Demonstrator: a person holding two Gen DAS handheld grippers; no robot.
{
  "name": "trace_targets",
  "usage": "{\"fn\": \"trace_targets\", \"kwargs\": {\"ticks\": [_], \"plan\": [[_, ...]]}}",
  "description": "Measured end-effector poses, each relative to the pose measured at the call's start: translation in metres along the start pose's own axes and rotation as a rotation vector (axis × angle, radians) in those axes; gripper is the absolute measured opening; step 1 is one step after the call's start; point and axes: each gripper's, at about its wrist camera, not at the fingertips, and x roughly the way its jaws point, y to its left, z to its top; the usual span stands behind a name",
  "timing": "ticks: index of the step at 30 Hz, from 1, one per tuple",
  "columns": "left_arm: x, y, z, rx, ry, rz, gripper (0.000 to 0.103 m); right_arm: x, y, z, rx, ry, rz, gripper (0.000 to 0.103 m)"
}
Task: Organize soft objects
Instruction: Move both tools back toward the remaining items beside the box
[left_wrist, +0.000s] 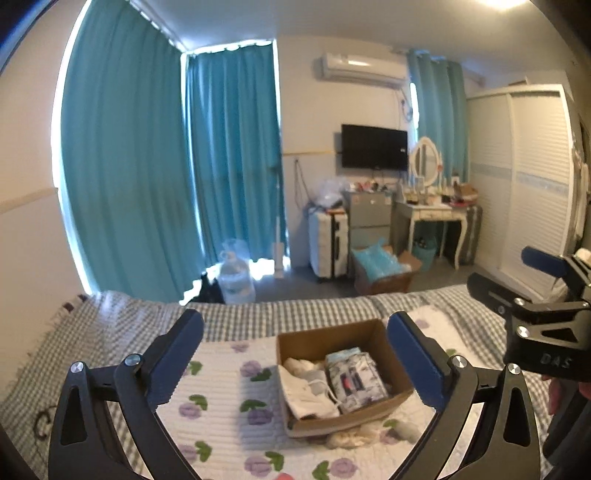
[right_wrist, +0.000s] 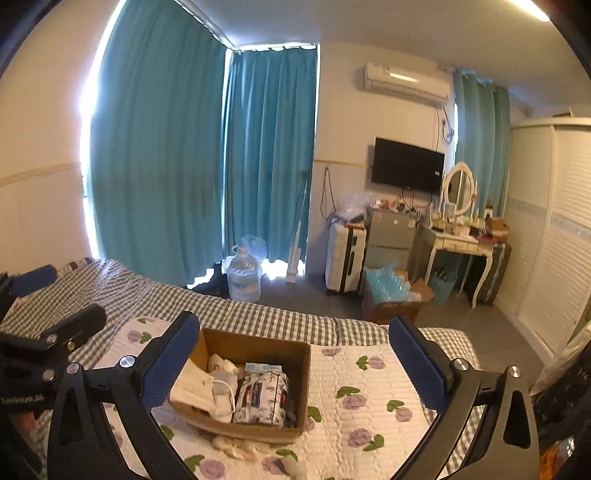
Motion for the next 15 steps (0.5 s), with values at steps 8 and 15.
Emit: {"fn": "trace_targets", "kwargs": {"ticks": [8,15], "plan": [[-0.019,-0.007,-0.031,-0.029,0.037,0.014,0.102,-0.026,-0.004,-0.04,-0.018,0.034,0.016,0.103],[0.009,-0.017,-0.072,-0.048,0.112,0.053,0.102,0.003,-0.014,-0.089,-0.05,0.134,-0.002,0.103]]}}
